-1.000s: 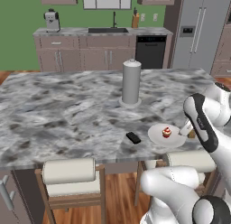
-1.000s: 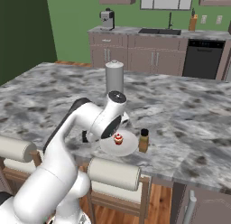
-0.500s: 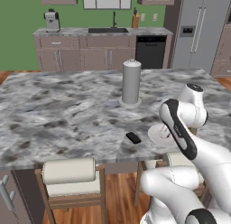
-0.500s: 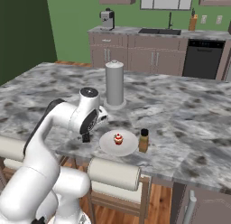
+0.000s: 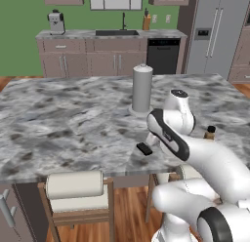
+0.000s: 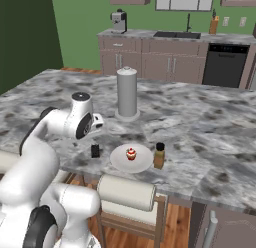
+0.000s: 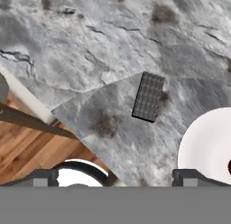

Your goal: Take the cinnamon bottle from the cabinet and place it on the dining table, next to the plate with the cupcake. Then take the chocolate from the dining counter and place it on the cupcake plate.

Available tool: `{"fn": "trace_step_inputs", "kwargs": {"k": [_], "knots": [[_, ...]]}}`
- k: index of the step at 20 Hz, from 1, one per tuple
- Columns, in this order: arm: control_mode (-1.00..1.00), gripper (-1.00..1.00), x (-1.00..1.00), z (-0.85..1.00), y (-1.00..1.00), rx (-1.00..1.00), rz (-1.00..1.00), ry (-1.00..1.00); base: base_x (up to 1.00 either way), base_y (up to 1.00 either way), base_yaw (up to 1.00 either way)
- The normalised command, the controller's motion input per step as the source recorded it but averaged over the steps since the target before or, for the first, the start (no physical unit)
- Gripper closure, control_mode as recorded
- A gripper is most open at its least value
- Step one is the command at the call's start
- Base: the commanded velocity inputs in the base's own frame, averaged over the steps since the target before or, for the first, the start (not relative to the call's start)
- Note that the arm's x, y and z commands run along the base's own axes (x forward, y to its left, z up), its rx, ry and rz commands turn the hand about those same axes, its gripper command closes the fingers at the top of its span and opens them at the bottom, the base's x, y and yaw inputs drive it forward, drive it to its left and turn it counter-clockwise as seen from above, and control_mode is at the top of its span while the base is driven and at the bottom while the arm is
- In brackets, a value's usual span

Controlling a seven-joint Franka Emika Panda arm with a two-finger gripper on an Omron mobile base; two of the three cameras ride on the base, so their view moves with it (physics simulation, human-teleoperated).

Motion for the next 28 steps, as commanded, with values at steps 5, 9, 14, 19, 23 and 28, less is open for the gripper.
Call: {"fn": "trace_step_inputs", "kwargs": {"k": [5, 9, 14, 19, 23, 28], "knots": [[-1.00, -1.00, 0.65, -0.01, 0.28, 0.00, -0.23, 0.13, 0.00, 0.00, 0.00], [-1.00, -1.00, 0.52, -0.04, 0.07, 0.01, -0.22, 0.26, 0.00, 0.00, 0.00], [-1.00, -1.00, 0.39, -0.21, 0.05, 0.00, -0.22, 0.11, 0.00, 0.00, 0.00], [-1.00, -1.00, 0.11, -0.42, 0.00, -0.05, -0.23, 0.00, 0.00, 0.00, 0.00], [-1.00, -1.00, 0.00, -0.50, 0.00, -0.13, -0.19, -0.09, 0.00, 0.00, 0.00], [-1.00, -1.00, 0.00, -0.45, 0.00, -0.17, -0.18, -0.13, 0.00, 0.00, 0.00]]}}
